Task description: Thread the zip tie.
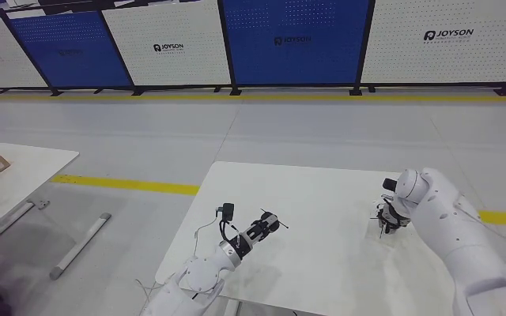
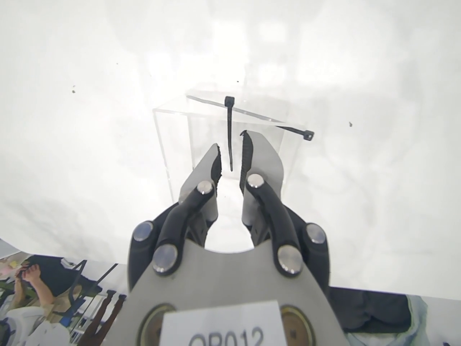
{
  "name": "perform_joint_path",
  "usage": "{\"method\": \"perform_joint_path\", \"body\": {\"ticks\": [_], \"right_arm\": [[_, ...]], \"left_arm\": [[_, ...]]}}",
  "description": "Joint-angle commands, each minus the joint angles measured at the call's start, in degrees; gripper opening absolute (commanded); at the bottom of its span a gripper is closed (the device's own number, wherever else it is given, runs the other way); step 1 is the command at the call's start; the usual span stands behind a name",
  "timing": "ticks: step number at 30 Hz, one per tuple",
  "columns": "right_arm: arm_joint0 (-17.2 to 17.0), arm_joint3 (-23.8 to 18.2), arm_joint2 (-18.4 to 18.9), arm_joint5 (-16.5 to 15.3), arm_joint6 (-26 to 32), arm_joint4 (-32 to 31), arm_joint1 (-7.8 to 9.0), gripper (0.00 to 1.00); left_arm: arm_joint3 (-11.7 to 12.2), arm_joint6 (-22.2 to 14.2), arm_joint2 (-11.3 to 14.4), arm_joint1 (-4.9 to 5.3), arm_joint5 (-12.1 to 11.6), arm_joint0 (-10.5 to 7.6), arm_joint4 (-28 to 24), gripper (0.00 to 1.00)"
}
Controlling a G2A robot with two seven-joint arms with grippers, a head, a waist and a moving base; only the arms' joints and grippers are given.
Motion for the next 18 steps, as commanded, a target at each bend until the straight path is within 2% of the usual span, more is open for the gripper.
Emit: {"method": "perform_joint_path", "body": {"ticks": [1, 9, 18], "right_arm": [[0.3, 1.0, -0.1, -0.1, 0.0, 0.0, -0.3, 0.0], [1.1, 3.3, -0.2, -1.5, -0.7, 0.0, -1.29, 0.0], [0.7, 3.0, -0.1, -2.7, -2.5, -0.5, -1.59, 0.0]], "left_arm": [[0.0, 0.0, 0.0, 0.0, 0.0, 0.0, 0.0, 0.0], [0.0, 0.0, 0.0, 0.0, 0.0, 0.0, 0.0, 0.0], [0.0, 0.0, 0.0, 0.0, 0.0, 0.0, 0.0, 0.0]]}}
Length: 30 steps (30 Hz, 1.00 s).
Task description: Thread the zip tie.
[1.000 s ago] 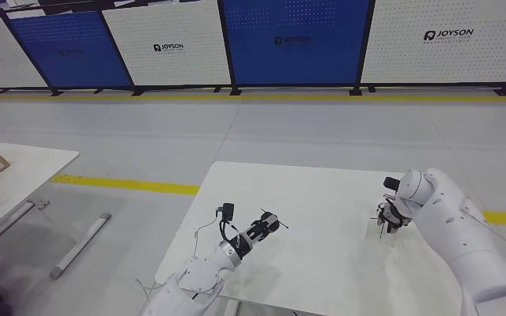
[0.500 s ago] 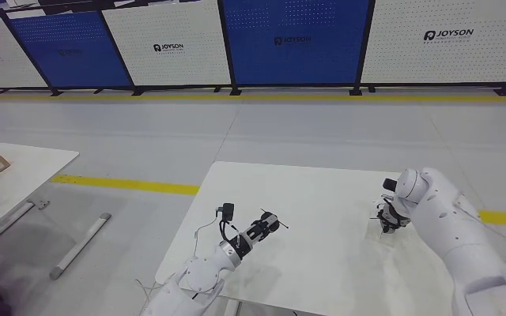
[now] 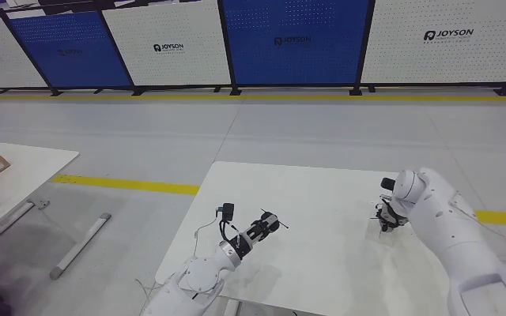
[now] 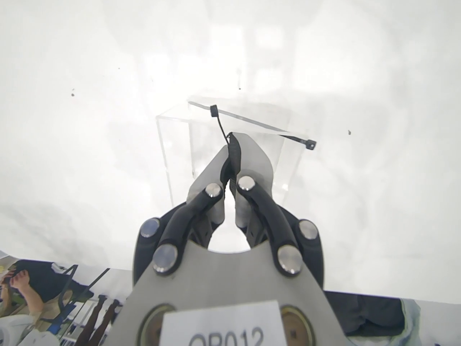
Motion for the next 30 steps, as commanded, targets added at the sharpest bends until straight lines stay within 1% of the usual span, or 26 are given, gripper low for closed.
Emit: {"method": "perform_joint_path", "body": {"ticks": [1, 3, 8, 12, 16, 23, 26, 29, 30], "right_arm": [[-0.2, -0.3, 0.2, -0.7, -0.4, 0.1, 0.05, 0.0], [-0.5, -0.7, 0.3, -2.1, -0.4, 0.0, 0.2, 0.0], [-1.5, -1.6, 1.2, -3.6, -1.3, 0.4, 0.77, 0.0], [-2.5, -3.3, 1.9, -3.3, -2.3, 0.0, 1.48, 0.0], [-3.9, -6.1, 2.7, -2.6, -2.8, -0.5, 2.45, 0.0], [-7.0, -13.0, 5.4, -0.5, -2.1, -1.9, 4.99, 0.0], [-8.9, -17.0, 7.2, 0.5, -1.7, -2.6, 6.43, 0.0], [-11.4, -21.8, 9.5, 1.7, -1.5, -3.3, 8.05, 0.0], [-12.6, -24.1, 10.8, 2.0, -1.8, -3.2, 8.75, 0.0]], "left_arm": [[0.0, 0.0, 0.0, 0.0, 0.0, 0.0, 0.0, 0.0], [0.0, 0.0, 0.0, 0.0, 0.0, 0.0, 0.0, 0.0], [0.0, 0.0, 0.0, 0.0, 0.0, 0.0, 0.0, 0.0], [0.0, 0.0, 0.0, 0.0, 0.0, 0.0, 0.0, 0.0], [0.0, 0.0, 0.0, 0.0, 0.0, 0.0, 0.0, 0.0], [0.0, 0.0, 0.0, 0.0, 0.0, 0.0, 0.0, 0.0], [0.0, 0.0, 0.0, 0.0, 0.0, 0.0, 0.0, 0.0], [0.0, 0.0, 0.0, 0.0, 0.0, 0.0, 0.0, 0.0], [0.0, 0.0, 0.0, 0.0, 0.0, 0.0, 0.0, 0.0]]}}
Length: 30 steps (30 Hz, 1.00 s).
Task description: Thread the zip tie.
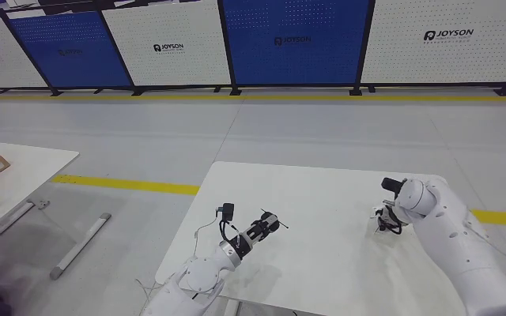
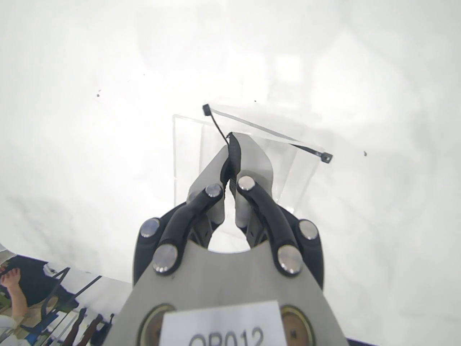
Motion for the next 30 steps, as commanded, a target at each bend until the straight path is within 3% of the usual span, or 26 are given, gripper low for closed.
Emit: {"method": "perform_joint_path", "body": {"ticks": [1, 7, 24, 27, 30], "right_arm": [[-2.2, -4.1, 2.4, 0.1, -0.6, 0.4, 1.17, 0.0], [-10.5, -17.3, 9.5, 1.6, -2.0, -1.5, 4.69, 0.0], [-10.5, -17.3, 9.5, 1.6, -2.0, -1.5, 4.69, 0.0], [-12.1, -18.7, 11.5, -0.7, -4.7, -0.2, 5.16, 0.0], [-14.5, -22.6, 14.3, -1.5, -6.3, -0.4, 6.11, 0.0]], "left_arm": [[0.0, 0.0, 0.0, 0.0, 0.0, 0.0, 0.0, 0.0], [0.0, 0.0, 0.0, 0.0, 0.0, 0.0, 0.0, 0.0], [0.0, 0.0, 0.0, 0.0, 0.0, 0.0, 0.0, 0.0], [0.0, 0.0, 0.0, 0.0, 0.0, 0.0, 0.0, 0.0], [0.0, 0.0, 0.0, 0.0, 0.0, 0.0, 0.0, 0.0]]}}
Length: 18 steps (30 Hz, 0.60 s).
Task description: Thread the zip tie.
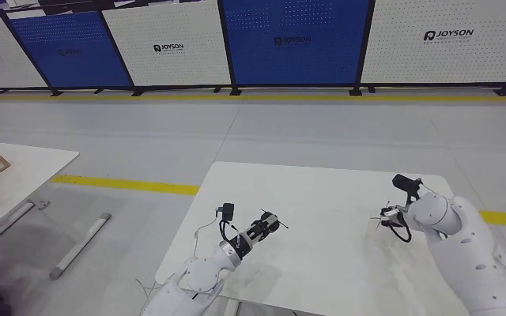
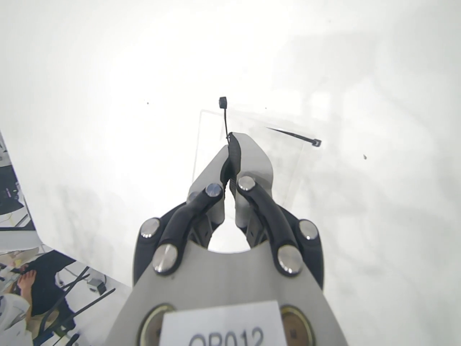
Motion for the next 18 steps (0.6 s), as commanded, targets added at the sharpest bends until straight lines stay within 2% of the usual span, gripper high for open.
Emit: {"method": "perform_joint_path", "body": {"ticks": [1, 3, 4, 6, 7, 9, 10, 11, 18], "right_arm": [[-2.7, -4.3, 2.7, -0.4, -1.0, -0.2, 0.87, 0.0], [-6.3, -9.4, 6.0, -0.7, -1.7, -0.4, 1.88, 0.0], [-9.1, -13.7, 8.6, -0.9, -2.0, -0.4, 2.57, 0.0], [-14.5, -21.5, 12.7, -3.1, -2.1, 0.0, 3.62, 0.0], [-18.3, -26.2, 15.5, -4.4, -2.0, 0.5, 4.23, 0.0], [-23.5, -32.4, 18.5, -6.9, -2.1, 0.8, 4.89, 0.0], [-25.5, -34.1, 20.0, -6.4, -3.0, 1.5, 5.04, 0.0], [-26.9, -35.1, 21.1, -4.4, -4.5, 2.4, 5.02, 0.0], [-26.9, -35.1, 21.1, -4.4, -4.5, 2.4, 5.02, 0.0]], "left_arm": [[0.0, 0.0, 0.0, 0.0, 0.0, 0.0, 0.0, 0.0], [0.0, 0.0, 0.0, 0.0, 0.0, 0.0, 0.0, 0.0], [0.0, 0.0, 0.0, 0.0, 0.0, 0.0, 0.0, 0.0], [0.0, 0.0, 0.0, 0.0, 0.0, 0.0, 0.0, 0.0], [0.0, 0.0, 0.0, 0.0, 0.0, 0.0, 0.0, 0.0], [0.0, 0.0, 0.0, 0.0, 0.0, 0.0, 0.0, 0.0], [0.0, 0.0, 0.0, 0.0, 0.0, 0.0, 0.0, 0.0], [0.0, 0.0, 0.0, 0.0, 0.0, 0.0, 0.0, 0.0], [0.0, 0.0, 0.0, 0.0, 0.0, 0.0, 0.0, 0.0]]}}
